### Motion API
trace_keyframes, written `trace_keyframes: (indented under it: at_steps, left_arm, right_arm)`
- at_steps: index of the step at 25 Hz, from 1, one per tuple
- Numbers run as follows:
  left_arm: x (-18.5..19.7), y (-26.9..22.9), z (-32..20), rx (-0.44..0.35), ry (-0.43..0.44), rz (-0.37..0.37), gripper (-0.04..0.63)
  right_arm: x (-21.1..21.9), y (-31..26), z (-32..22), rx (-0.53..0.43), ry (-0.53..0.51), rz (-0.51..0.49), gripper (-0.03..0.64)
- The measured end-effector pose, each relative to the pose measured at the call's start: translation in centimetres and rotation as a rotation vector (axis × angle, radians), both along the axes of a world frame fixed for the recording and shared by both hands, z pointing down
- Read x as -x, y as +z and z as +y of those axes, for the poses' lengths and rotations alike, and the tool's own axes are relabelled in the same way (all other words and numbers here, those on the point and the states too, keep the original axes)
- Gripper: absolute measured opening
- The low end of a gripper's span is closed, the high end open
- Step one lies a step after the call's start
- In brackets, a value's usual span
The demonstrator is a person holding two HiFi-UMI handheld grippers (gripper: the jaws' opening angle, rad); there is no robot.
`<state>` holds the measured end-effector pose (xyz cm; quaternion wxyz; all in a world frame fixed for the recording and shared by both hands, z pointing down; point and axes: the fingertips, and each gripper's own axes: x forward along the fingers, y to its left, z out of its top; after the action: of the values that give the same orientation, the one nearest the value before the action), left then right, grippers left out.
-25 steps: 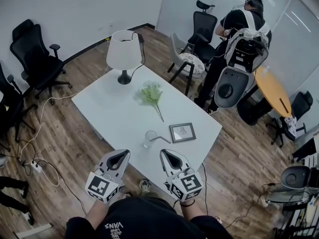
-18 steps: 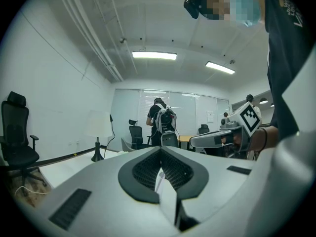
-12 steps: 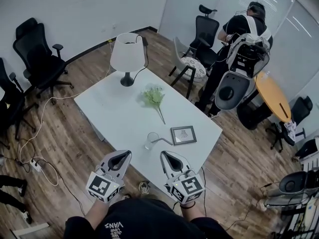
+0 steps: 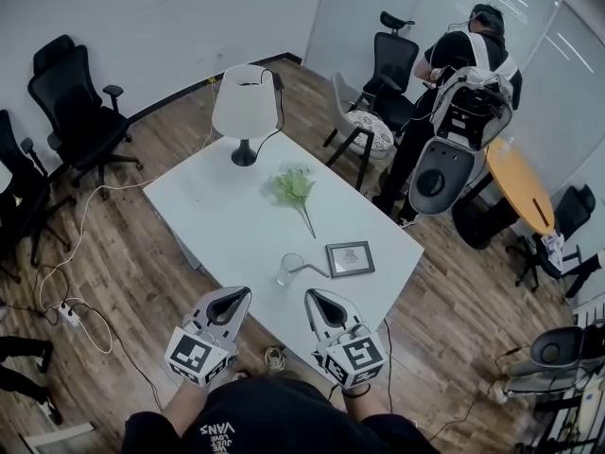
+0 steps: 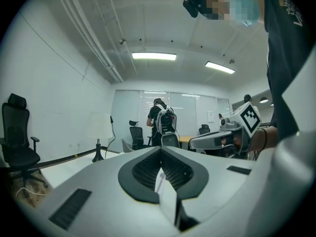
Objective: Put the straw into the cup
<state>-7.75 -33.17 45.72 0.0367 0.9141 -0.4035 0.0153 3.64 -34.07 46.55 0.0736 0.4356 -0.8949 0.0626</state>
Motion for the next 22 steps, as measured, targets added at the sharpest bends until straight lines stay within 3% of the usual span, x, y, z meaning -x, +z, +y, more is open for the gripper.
trace_keyframes:
  at_steps: [22]
  left_arm:
    - [0.16, 0.35, -0.89, 0.008, -0.012, -0.001, 0.011]
  right_arm:
    - [0.15, 0.50, -0.90, 0.013, -0.004, -0.001, 0.017]
